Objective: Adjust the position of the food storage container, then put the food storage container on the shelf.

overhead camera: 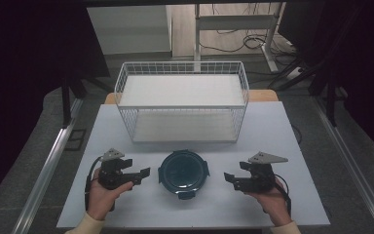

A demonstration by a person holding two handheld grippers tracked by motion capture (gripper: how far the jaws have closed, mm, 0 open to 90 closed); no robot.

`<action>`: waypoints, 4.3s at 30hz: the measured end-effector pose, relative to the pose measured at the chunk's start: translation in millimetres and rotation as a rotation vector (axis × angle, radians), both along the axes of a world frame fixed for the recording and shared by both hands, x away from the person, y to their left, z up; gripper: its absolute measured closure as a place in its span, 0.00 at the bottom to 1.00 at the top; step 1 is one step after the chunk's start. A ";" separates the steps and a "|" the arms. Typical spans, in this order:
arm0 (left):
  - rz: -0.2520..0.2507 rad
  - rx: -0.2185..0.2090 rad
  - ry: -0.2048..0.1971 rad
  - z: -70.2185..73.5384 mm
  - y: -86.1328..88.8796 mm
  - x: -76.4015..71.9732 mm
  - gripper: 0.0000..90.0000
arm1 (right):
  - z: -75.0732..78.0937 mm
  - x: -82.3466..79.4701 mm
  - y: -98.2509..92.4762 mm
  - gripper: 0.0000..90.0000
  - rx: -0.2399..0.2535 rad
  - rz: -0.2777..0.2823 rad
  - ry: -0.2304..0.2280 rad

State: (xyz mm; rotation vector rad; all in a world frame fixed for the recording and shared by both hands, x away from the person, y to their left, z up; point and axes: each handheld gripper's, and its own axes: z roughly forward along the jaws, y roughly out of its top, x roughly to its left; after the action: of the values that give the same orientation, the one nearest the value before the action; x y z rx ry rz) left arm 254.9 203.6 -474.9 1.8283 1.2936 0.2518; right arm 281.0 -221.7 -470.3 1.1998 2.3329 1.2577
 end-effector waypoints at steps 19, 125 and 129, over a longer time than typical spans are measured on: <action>-0.047 -0.059 0.013 16.1 -11.5 -5.4 0.14 | 11.2 -1.5 17.9 0.24 0.079 -0.009 0.002; -0.170 -0.351 0.106 23.7 -39.1 -13.1 0.44 | 40.7 -2.1 65.7 0.46 0.321 0.125 0.150; -0.174 -0.349 0.084 30.0 -38.9 -13.5 0.44 | 47.7 -3.6 66.0 0.46 0.319 0.133 0.121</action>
State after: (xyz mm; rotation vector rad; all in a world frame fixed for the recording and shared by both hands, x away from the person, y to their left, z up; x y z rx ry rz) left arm 241.4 164.7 -444.8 1.6503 1.1437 -0.1397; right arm 277.4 -155.7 -422.6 1.2616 2.3951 1.7000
